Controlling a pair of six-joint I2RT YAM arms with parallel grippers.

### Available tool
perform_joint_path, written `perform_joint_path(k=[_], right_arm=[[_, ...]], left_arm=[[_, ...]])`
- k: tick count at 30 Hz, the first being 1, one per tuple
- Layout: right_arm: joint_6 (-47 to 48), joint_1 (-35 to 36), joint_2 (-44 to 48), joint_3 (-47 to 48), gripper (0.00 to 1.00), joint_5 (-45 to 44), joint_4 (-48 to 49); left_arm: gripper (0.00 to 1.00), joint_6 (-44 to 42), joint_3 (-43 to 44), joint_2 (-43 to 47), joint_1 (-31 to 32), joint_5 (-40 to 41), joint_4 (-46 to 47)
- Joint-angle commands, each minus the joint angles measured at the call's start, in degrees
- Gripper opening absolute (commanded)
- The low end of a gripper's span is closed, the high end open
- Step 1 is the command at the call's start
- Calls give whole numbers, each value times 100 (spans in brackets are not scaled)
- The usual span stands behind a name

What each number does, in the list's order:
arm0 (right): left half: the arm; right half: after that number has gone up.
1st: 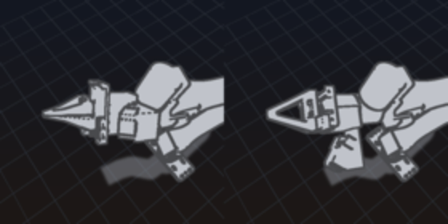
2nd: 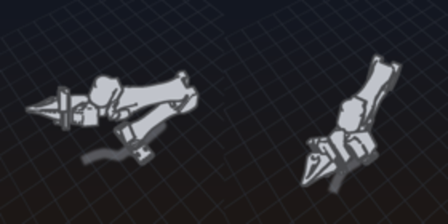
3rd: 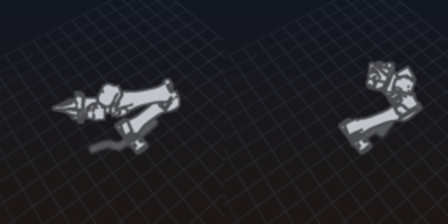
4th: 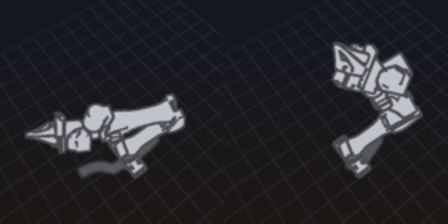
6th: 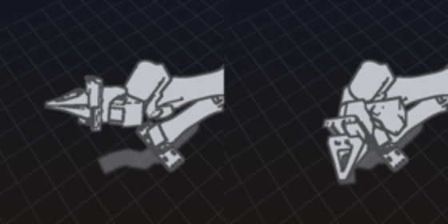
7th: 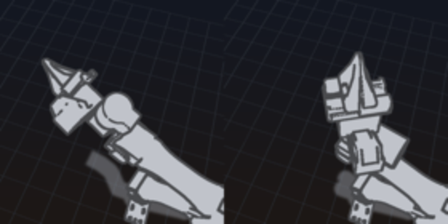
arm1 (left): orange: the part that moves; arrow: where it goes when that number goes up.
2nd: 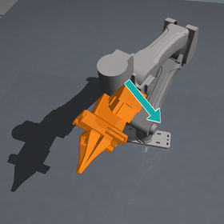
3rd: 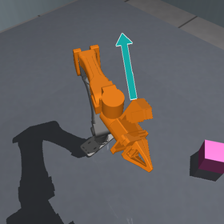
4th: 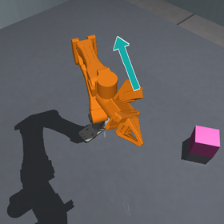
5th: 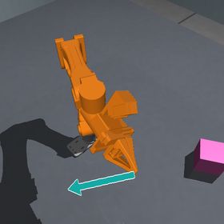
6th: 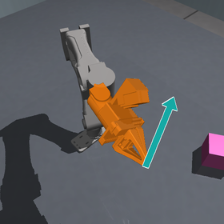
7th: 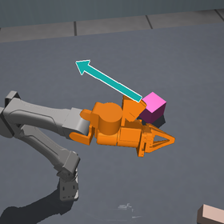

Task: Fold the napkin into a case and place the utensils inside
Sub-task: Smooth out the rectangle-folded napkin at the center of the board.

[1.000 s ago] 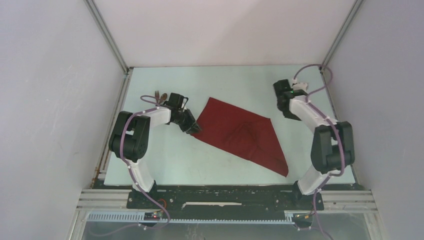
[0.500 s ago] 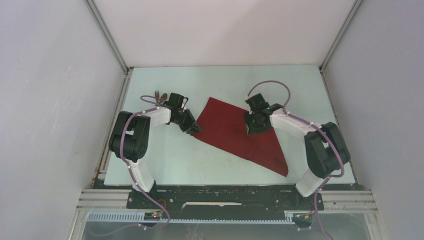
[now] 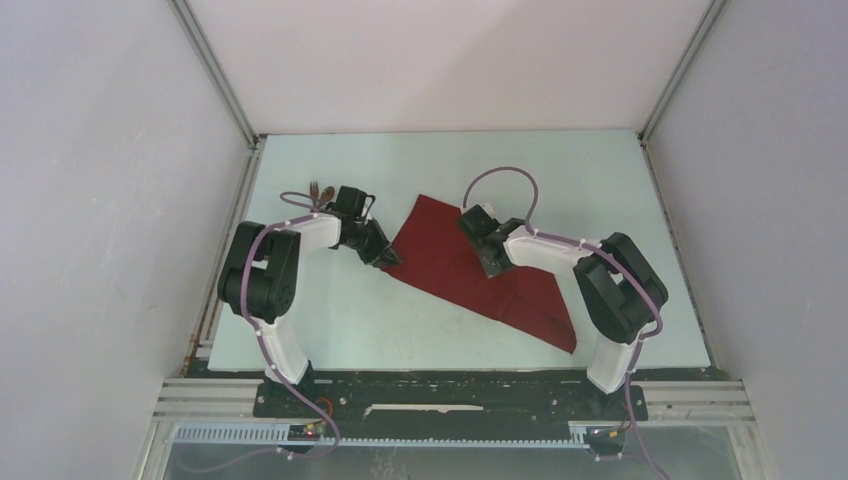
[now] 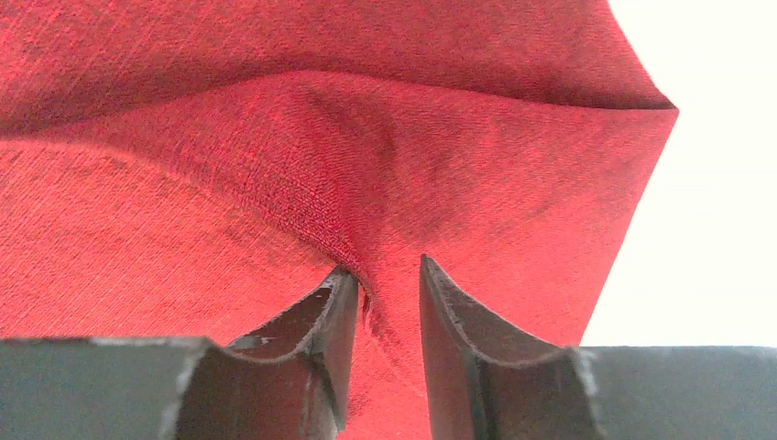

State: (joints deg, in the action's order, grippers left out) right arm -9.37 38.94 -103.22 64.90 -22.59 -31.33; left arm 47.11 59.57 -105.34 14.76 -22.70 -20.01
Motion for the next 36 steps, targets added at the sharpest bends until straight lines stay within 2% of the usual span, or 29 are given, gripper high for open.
perform_joint_path(k=[1,8,9,18,25,32,34,36], right_arm=[[-132,-35,1,163,35,-547,93],[-435,-138,254,139,2,-842,-16],[-503,-216,378,84,0,-866,-33],[-1032,-1587,1214,-341,0,-1278,-165],[-865,-2344,1194,-300,0,-1627,215],[-855,-2748,1004,-339,0,-1839,31],[-957,-2922,869,-261,11,-1797,-110],[-1202,-3077,695,114,41,-1804,-652]], left_arm=[[23,-28,-38,-204,-59,246,-91],[19,17,-51,-250,-79,267,-117],[19,17,-57,-258,-86,266,-124],[18,52,-85,-287,-101,258,-124],[16,61,-101,-319,-90,252,-126],[15,40,-121,-316,-87,239,-150],[15,27,-101,-305,-88,251,-169],[15,16,-91,-302,-83,278,-170]])
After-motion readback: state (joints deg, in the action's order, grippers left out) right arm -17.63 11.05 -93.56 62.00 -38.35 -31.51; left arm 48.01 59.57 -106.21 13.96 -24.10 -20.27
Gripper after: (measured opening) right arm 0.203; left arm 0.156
